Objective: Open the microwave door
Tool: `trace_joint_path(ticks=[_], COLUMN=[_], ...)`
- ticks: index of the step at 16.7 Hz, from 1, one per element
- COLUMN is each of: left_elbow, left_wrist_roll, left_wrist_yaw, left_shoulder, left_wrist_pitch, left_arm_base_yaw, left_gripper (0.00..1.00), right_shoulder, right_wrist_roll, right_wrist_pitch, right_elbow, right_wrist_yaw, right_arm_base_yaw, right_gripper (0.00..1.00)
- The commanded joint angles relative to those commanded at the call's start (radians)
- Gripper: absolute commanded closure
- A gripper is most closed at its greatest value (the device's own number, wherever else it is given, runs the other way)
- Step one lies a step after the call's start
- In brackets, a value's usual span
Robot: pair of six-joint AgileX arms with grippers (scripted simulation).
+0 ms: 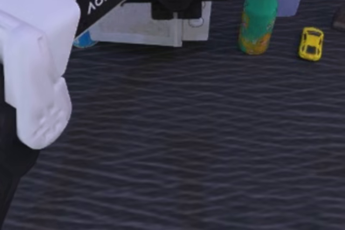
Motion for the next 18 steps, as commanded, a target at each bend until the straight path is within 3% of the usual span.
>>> trace_joint_path(ticks=[18], left_elbow=[-0.239], left_wrist_roll=[0.098], left_wrist_yaw=[0.045], left_shoulder=[-0.136], left_wrist_pitch=[0.129], left_arm_base_yaw=[0.007], left_gripper=[1.00], right_shoulder=[0.000], right_wrist_roll=[0.000], right_wrist_pitch=[0.000], right_elbow=[0.000], right_wrist_yaw=[0.000], right_arm_base_yaw=[0.000], right_gripper=[0.00])
